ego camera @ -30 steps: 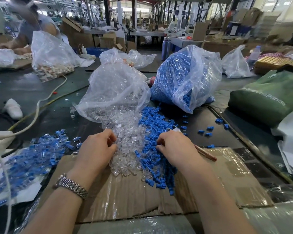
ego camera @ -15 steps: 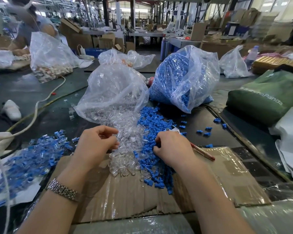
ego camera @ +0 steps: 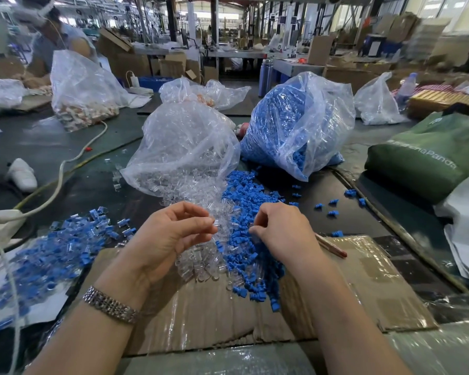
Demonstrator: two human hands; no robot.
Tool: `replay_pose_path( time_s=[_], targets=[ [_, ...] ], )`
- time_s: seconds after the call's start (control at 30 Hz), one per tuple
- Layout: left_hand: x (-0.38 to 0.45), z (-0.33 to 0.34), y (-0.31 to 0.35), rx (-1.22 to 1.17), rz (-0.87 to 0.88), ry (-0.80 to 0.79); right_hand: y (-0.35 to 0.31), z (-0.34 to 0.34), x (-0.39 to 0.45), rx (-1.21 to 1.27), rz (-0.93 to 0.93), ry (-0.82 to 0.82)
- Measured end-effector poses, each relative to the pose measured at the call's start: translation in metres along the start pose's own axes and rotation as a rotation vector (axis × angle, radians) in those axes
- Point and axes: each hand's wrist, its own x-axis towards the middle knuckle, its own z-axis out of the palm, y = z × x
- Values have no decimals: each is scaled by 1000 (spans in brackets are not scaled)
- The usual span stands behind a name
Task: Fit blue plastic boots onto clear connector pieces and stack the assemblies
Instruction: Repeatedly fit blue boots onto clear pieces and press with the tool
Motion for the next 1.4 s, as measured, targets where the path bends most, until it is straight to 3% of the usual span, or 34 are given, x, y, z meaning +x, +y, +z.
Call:
replay_pose_path(
  time_s=[0.17,0.37,0.47,0.57,0.67,0.97,1.2,1.4],
  targets=[
    [1,1,1,-115,-50,-58,3,-1,2,92,-3,-4],
    [1,4,-1,-88,-55,-79,1,1,5,183,-34,7],
    [0,6,-1,-62,-39,-85,-1,-2,1,450,-110,22],
    [-2,8,-2,-23,-1,-76,-5,-6,-3,829,-203,-82],
    [-3,11,-2,-20,14,-55,-7,-9,-3,996,-263,-101],
    [-9,17,1,100,90,-70,-10,-5,-5,847,-332,-109],
    [-11,20,1,3,95,-87,-11,-3,-6,768,-348,-104],
    [-11,22,2,-58,93,-80,-11,-4,-7,684,-478,-52]
  ],
)
